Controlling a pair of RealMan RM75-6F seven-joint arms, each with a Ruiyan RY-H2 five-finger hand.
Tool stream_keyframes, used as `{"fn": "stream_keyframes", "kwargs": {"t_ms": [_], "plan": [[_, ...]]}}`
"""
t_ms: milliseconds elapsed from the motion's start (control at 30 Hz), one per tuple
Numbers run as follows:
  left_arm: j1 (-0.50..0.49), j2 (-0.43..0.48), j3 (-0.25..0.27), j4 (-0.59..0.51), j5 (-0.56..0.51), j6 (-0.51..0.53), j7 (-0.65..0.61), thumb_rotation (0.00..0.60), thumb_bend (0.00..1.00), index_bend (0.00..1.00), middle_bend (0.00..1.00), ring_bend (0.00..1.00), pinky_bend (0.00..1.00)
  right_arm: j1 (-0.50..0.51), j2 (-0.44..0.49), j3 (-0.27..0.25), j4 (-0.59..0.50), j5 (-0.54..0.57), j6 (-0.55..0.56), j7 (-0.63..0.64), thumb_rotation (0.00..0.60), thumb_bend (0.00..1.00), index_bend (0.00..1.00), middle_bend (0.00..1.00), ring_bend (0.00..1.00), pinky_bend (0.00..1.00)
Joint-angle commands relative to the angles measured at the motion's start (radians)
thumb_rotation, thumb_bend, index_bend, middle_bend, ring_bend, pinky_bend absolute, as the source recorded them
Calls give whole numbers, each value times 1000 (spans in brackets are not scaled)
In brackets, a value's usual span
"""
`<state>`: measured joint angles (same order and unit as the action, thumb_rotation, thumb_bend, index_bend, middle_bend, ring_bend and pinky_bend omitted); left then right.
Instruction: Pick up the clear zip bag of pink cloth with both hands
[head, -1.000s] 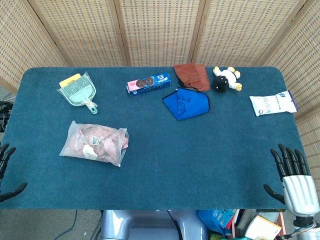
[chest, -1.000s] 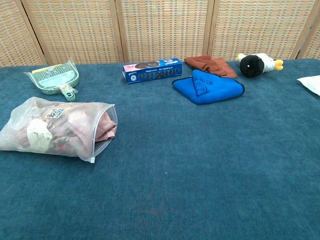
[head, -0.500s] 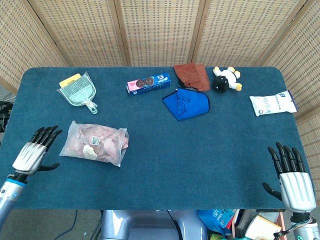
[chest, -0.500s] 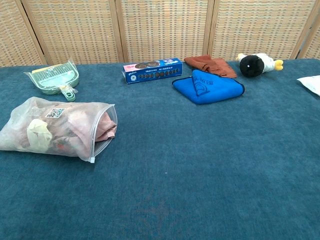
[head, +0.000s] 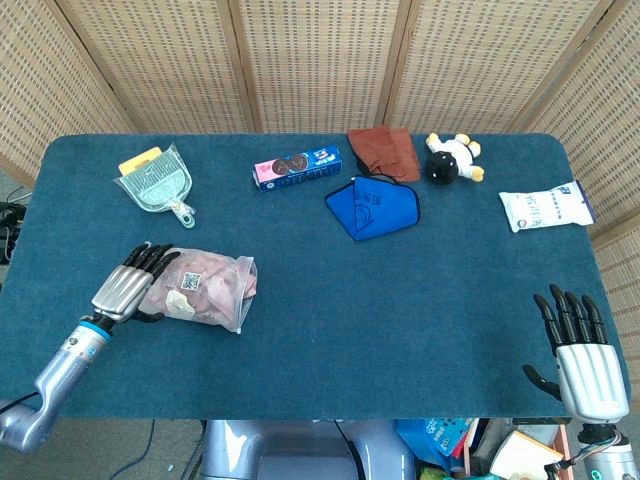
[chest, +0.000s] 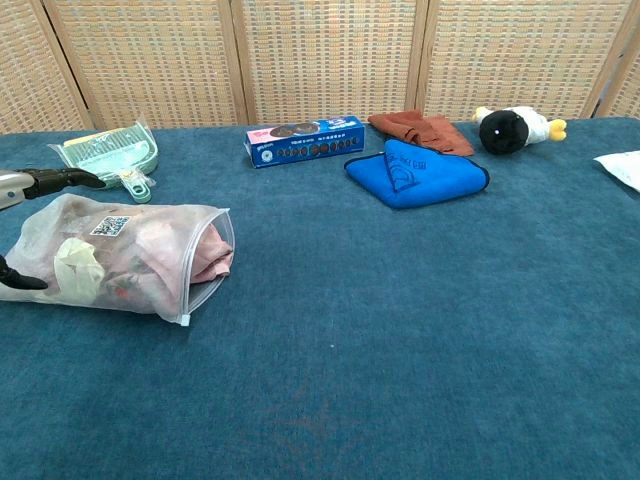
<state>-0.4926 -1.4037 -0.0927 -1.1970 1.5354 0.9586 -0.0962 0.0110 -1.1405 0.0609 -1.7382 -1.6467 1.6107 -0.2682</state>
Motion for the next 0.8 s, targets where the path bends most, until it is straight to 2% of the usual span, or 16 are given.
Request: {"fn": "stream_keyframes", "kwargs": {"t_ms": [33,267,333,367,400,433,500,600,800], "plan": [[-32,-17,-11,-1,-55,-66,49,600,127,0,0,0,0,-1,1,2,0,4,2,3,600,0,0,0,0,0],[-74,-41,-12,10,-96,-135,57,600,123,0,0,0,1,0,5,7,-5,16,2,18,600,0,0,0,0,0],[-80,-53,-12,19,-100,-137,53,600,124,0,17,15,74,1,6,8,-4,18,1,20,600,0,0,0,0,0],[-83,-60,-14,25,-104,-137,48,600,124,13,75,66,165,1,6,8,-4,20,-1,21,600,0,0,0,0,0],[-84,-67,-16,32,-107,-136,42,600,125,73,170,145,276,2,6,8,-3,23,-3,22,600,0,0,0,0,0],[-85,-75,-18,38,-110,-132,30,600,125,136,249,210,341,2,6,9,-3,26,-5,23,600,0,0,0,0,0],[-85,-89,-17,52,-106,-122,-6,600,128,352,428,359,471,4,6,10,-2,30,-9,24,600,0,0,0,0,0],[-84,-101,-6,74,-85,-100,-72,600,160,522,513,444,547,7,5,9,-2,31,-15,21,600,0,0,0,0,0],[-76,-125,-6,120,-45,-10,-210,600,177,574,545,478,572,21,2,2,-4,24,-40,29,600,0,0,0,0,0]]}}
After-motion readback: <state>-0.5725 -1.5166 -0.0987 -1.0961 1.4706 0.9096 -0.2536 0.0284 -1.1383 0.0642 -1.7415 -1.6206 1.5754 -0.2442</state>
